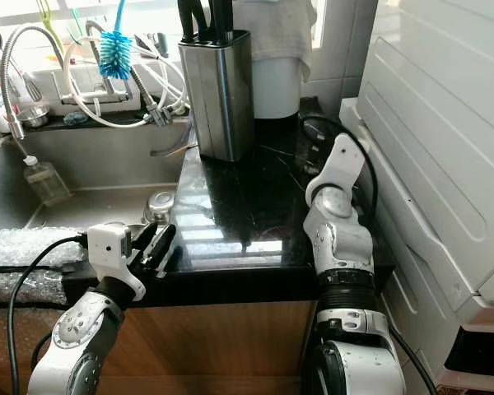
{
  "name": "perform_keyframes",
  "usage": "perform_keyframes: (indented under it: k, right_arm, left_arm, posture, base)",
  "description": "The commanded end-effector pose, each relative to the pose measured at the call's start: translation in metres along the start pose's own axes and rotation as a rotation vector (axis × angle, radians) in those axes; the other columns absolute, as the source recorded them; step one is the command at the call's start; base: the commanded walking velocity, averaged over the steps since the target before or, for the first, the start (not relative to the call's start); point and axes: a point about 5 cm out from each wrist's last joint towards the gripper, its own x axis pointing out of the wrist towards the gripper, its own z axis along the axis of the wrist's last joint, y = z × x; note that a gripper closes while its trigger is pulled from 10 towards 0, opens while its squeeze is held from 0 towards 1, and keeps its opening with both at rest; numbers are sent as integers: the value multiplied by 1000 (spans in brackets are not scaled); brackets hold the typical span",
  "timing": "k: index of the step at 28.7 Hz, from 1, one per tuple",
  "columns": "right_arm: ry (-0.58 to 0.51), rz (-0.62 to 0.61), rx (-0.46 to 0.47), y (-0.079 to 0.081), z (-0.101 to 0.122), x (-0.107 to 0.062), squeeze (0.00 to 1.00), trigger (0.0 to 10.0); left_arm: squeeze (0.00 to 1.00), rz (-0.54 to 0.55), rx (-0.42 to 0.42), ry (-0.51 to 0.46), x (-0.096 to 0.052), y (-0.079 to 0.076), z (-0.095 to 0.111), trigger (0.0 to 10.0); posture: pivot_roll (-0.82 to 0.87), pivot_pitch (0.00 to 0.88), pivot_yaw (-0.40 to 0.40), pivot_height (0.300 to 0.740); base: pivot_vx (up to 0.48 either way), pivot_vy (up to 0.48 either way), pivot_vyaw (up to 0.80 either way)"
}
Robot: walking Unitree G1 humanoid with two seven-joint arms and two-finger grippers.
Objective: Kitchen organization
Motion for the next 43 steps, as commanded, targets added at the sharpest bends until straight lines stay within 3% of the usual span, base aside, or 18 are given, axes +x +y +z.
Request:
perform_keyframes:
  k: [1,5,8,11,14,17,20,34,43]
  right_arm:
    - [-60,73,21,15,12,-5,0,10000]
    - [-138,155,63,27,21,-16,0,10000]
    - [-143,162,62,28,22,-18,0,10000]
    - [-196,234,-38,32,3,-39,0,10000]
    - [-212,245,-41,30,-4,-47,0,10000]
    - [-290,295,-134,33,-10,-60,0,10000]
    - [-325,305,-156,34,-11,-66,0,10000]
    - [-448,373,-180,47,-4,-77,0,10000]
    - [-469,356,-189,43,-2,-75,0,10000]
  left_arm:
    - [0,8,-18,95,-4,1,-18,10000]
    - [0,63,6,86,-3,7,-17,10000]
    - [0,70,8,87,-3,8,-17,10000]
    - [0,210,31,52,-4,28,-15,10000]
    - [0,268,50,-1,-3,36,-6,10000]
    - [0,338,61,-92,0,45,10,10000]
    - [0,356,72,-132,2,47,18,10000]
    - [0,398,93,-184,4,51,24,10000]
    - [0,389,84,-211,10,49,31,10000]
  posture:
    - [-39,0,73,740]
    - [-36,0,75,740]
    - [-36,0,75,740]
    - [-40,0,81,740]
    - [-46,0,87,740]
    - [-48,0,91,740]
    - [-50,0,92,740]
    - [-41,0,101,740]
    - [-48,0,109,740]
  base:
    - [0,0,0]
    - [0,0,0]
    - [0,0,0]
    - [0,0,0]
    - [0,0,0]
    - [0,0,0]
    - [0,0,0]
    - [0,0,0]
    - [0,0,0]
